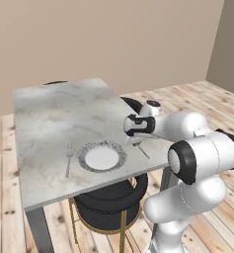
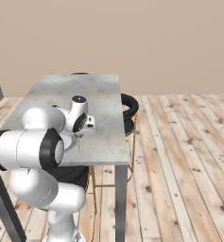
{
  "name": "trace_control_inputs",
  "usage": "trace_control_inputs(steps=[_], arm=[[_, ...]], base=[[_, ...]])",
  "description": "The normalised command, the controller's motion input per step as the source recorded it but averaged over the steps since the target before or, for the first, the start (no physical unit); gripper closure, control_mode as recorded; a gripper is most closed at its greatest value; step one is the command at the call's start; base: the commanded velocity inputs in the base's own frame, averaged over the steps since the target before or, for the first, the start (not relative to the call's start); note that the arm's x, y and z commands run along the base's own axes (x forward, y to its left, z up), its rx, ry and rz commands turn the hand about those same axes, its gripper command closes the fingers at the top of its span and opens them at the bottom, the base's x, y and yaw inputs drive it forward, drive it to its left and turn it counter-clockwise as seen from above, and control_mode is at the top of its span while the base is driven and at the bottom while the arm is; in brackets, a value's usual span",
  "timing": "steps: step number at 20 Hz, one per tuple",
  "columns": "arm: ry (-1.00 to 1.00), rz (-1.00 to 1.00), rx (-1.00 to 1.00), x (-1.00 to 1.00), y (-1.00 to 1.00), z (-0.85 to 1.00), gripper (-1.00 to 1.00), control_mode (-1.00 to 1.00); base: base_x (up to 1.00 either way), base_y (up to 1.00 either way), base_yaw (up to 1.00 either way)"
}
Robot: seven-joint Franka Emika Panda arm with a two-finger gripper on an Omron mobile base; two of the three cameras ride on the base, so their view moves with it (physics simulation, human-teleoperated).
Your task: Take the fork and place it on the left side of the plate. Then take the spoon and place it on the right side of the plate. Make sure they're directly next to the plate.
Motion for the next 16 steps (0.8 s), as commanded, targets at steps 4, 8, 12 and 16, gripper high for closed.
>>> trace_control_inputs(steps=[4,8,12,16], arm=[[0.0,-0.03,0.04,0.16,0.0,-0.18,1.0,-1.0],[0.0,-0.02,0.02,0.23,0.0,-0.17,1.0,-1.0],[0.0,-0.02,0.04,0.15,0.0,-0.21,1.0,-1.0],[0.0,-0.02,0.04,0.11,0.0,-0.19,1.0,-1.0]], base=[[0.0,0.0,0.0],[0.0,0.0,0.0],[0.0,0.0,0.0],[0.0,0.0,0.0]])
